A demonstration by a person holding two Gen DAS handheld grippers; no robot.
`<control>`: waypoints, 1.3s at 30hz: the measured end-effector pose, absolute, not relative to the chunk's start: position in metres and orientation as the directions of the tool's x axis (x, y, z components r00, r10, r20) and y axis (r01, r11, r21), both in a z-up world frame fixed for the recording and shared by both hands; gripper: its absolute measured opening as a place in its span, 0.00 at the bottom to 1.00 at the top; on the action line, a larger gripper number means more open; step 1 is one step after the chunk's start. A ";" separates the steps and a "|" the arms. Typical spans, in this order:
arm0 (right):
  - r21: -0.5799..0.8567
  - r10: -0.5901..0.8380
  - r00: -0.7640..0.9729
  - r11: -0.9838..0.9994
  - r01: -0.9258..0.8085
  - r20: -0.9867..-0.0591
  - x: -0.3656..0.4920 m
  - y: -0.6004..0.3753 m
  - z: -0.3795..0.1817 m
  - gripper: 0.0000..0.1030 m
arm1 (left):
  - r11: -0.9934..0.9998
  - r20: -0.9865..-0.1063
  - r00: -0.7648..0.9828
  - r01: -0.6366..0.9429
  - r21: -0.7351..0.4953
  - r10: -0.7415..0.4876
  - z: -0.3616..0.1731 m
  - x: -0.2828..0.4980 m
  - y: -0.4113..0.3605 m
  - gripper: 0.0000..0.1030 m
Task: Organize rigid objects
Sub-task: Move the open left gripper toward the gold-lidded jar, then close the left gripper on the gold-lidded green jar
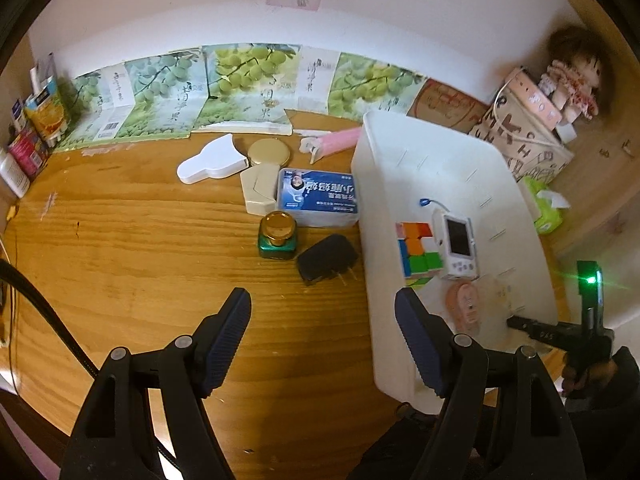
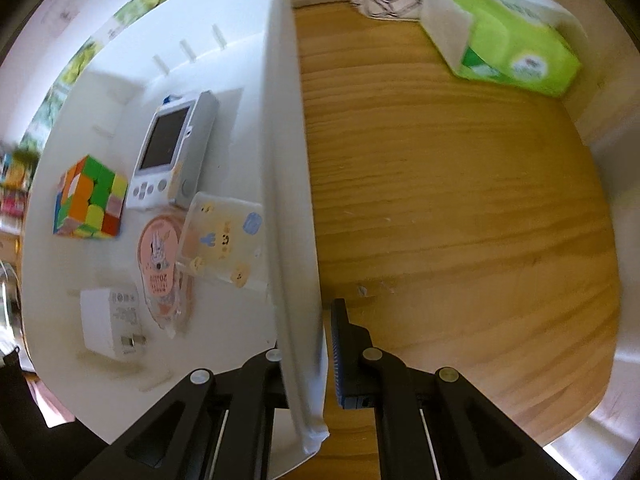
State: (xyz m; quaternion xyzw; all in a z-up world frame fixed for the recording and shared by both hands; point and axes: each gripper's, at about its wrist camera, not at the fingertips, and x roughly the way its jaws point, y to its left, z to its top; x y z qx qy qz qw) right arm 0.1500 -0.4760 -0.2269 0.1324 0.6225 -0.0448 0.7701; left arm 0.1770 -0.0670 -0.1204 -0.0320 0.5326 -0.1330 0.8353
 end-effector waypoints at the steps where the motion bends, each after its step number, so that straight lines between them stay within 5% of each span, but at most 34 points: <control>1: 0.150 0.095 0.223 0.958 0.246 -0.970 0.149 -0.478 -0.227 0.07 | 0.963 -0.888 0.385 0.194 -0.189 -0.252 -0.122 0.181 -0.067 0.75; 21: 0.155 0.044 0.246 0.879 0.451 -0.968 0.125 -0.497 -0.232 0.09 | 0.957 -0.970 0.071 0.192 -0.216 -0.233 -0.197 0.269 -0.052 0.75; 36: 0.159 0.027 0.264 0.854 0.495 -0.964 0.110 -0.497 -0.224 0.11 | 0.968 -0.981 0.023 0.170 -0.186 -0.192 -0.230 0.300 -0.064 0.77; 39: 0.158 0.025 0.264 0.853 0.497 -0.964 0.107 -0.497 -0.222 0.11 | 0.974 -0.986 0.037 0.164 -0.156 -0.164 -0.231 0.305 -0.062 0.70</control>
